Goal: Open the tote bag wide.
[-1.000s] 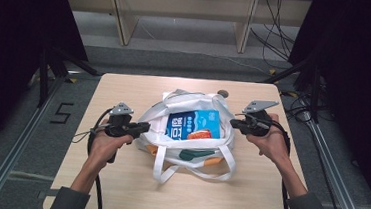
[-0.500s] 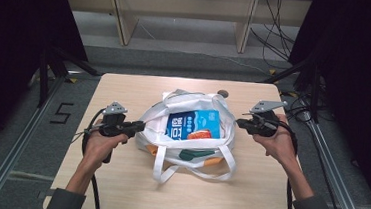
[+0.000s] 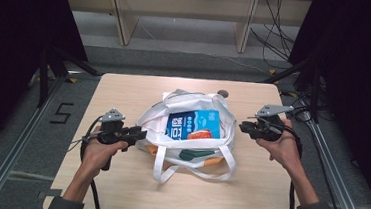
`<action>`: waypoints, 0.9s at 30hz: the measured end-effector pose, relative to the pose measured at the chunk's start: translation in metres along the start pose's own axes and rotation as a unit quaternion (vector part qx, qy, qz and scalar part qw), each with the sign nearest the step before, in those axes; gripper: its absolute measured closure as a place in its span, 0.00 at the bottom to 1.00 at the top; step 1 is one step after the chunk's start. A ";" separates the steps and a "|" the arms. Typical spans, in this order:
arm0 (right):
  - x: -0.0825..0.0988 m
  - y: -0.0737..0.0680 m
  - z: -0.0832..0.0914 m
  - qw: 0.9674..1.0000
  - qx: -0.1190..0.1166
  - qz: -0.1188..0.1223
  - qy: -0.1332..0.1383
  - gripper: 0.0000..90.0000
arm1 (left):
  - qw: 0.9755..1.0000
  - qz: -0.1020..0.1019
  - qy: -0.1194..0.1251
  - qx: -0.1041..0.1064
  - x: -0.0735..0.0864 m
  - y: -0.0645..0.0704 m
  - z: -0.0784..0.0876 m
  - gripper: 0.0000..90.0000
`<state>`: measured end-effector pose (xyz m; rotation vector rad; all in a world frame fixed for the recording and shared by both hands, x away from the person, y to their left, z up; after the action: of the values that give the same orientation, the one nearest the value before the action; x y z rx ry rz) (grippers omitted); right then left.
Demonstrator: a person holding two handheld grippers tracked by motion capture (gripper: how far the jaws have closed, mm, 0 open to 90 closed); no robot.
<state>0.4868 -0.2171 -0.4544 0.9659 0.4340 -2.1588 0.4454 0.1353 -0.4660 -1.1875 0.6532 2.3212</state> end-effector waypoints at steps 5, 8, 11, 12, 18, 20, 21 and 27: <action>0.005 -0.001 0.002 1.000 -0.001 -0.006 0.004 0.78 | 1.000 0.004 0.003 -0.003 0.004 0.000 0.000 0.64; 0.007 0.000 0.002 1.000 0.004 0.000 0.010 0.76 | 1.000 0.002 0.000 -0.004 0.007 0.001 0.001 0.61; 0.010 -0.003 0.003 1.000 0.004 -0.012 0.007 0.72 | 1.000 0.003 0.003 -0.002 0.008 0.001 0.002 0.58; 0.010 -0.003 0.003 1.000 0.003 -0.010 0.006 0.71 | 1.000 0.002 0.003 0.000 0.009 0.002 0.003 0.58; 0.014 -0.005 0.003 1.000 0.007 -0.013 0.015 0.63 | 1.000 0.006 0.005 0.000 0.013 0.004 0.005 0.47; 0.015 -0.007 0.003 1.000 0.006 -0.026 0.014 0.59 | 1.000 0.003 0.005 0.004 0.015 0.005 0.006 0.43; 0.018 -0.008 0.004 1.000 0.002 -0.021 0.008 0.58 | 1.000 0.002 0.004 0.005 0.016 0.006 0.007 0.41; 0.023 -0.010 0.006 1.000 0.009 -0.014 0.018 0.49 | 1.000 -0.007 0.000 0.012 0.025 0.016 0.011 0.34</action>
<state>0.4659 -0.2243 -0.4680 1.0153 0.4471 -2.1766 0.4161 0.1336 -0.4783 -1.1788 0.6683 2.2957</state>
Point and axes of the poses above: each handheld gripper's, and its own axes: z roughly backward along the jaws, x roughly out of its underside, y roughly to its right, the point moved 9 cm from there along -z, roughly forward along the jaws, and after that the axes turned 3 degrees about -x, right-handed, at the moved point
